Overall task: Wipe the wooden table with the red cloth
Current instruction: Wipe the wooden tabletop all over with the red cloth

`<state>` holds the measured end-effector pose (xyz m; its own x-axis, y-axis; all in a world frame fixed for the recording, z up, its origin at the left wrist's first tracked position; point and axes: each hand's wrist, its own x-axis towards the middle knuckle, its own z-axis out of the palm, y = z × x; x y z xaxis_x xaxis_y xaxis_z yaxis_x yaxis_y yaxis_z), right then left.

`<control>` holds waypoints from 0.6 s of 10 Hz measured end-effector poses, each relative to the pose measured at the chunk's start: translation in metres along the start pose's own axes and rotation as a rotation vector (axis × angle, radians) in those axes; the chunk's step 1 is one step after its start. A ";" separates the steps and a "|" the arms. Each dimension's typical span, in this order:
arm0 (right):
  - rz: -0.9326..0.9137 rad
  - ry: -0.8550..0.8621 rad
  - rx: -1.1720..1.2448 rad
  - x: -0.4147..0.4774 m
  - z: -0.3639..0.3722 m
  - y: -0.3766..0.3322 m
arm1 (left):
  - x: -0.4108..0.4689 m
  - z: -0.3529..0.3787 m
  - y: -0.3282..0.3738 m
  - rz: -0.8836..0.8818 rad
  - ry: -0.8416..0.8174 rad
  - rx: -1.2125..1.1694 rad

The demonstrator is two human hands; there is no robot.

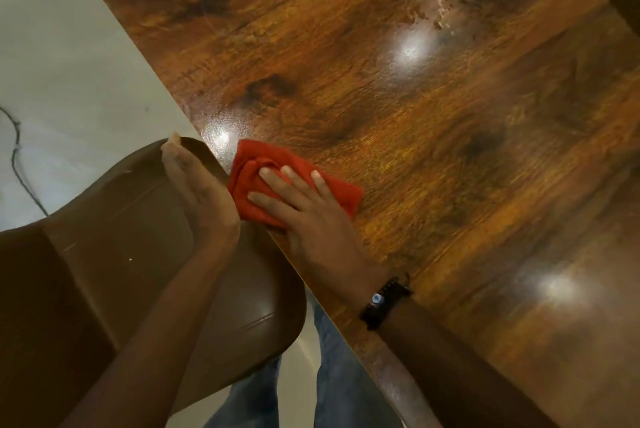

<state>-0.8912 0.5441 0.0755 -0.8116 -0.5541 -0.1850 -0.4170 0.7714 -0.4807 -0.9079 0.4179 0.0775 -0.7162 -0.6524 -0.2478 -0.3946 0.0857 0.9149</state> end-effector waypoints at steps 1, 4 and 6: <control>0.069 0.054 0.028 -0.037 -0.023 0.061 | 0.016 0.006 -0.010 0.131 -0.006 0.037; 0.573 0.477 0.092 0.036 -0.110 0.230 | 0.006 0.030 -0.004 0.538 -0.304 0.395; 0.140 0.269 0.092 0.038 -0.055 0.132 | -0.004 0.074 0.031 0.629 -0.374 0.463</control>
<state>-0.9994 0.6424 0.0518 -0.9427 -0.3325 -0.0274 -0.2648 0.7958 -0.5446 -0.9598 0.4793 0.0830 -0.9905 -0.0968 0.0977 0.0023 0.6988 0.7153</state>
